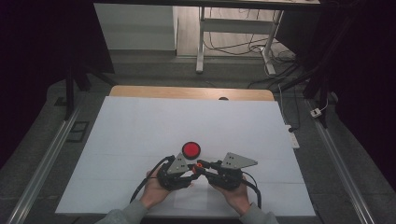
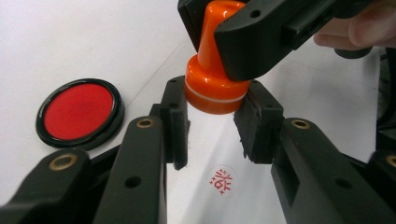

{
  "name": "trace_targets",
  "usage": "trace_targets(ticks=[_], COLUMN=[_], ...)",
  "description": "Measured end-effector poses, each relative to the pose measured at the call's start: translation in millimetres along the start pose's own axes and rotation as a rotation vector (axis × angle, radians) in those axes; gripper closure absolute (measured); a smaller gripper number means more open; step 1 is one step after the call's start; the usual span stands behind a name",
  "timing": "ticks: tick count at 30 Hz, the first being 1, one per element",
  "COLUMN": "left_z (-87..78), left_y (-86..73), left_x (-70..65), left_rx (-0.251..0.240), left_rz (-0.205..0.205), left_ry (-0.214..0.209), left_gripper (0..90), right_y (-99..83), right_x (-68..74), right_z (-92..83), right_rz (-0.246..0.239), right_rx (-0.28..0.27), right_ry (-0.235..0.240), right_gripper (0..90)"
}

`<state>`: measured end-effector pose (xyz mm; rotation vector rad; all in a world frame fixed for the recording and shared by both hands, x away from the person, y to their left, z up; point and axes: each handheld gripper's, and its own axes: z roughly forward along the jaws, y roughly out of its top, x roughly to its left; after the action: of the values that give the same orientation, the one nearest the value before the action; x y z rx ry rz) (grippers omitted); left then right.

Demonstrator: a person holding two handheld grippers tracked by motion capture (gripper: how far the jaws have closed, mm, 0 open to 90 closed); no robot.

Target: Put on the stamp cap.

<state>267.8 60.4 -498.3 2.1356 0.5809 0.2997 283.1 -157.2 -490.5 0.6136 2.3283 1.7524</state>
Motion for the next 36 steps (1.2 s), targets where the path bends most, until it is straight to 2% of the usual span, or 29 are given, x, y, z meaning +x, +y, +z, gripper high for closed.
trace_targets(ticks=[4, 8, 13, 26, 36], left_z=[-0.3, -3.0, -1.9, 2.8, 5.5], left_y=[-0.4, 0.2, 0.1, -1.4, -3.0], left_x=[-0.1, -0.5, -1.4, -0.5, 1.8], left_rx=[0.0, -0.039, -0.026, -0.021, -0.002], left_rz=[0.011, 0.015, 0.029, 0.021, 0.007], left_ry=[0.009, 0.017, 0.032, 0.036, 0.03], left_gripper=[65.6, 65.5, 65.4, 64.1, 52.9], right_y=[-0.2, 1.9, 4.3, 1.1, 0.4], right_x=[-1.1, -1.7, -0.7, -3.1, -1.4], right_z=[0.3, -1.0, -1.3, -0.1, 2.1], right_rz=[0.014, 0.012, -0.008, 0.004, 0.0], right_rx=[-0.001, -0.014, -0.012, -0.009, -0.003], right_ry=[0.007, 0.009, 0.006, -0.004, 0.003], right_gripper=[72.9, 72.7, 72.6, 72.6, 72.6])
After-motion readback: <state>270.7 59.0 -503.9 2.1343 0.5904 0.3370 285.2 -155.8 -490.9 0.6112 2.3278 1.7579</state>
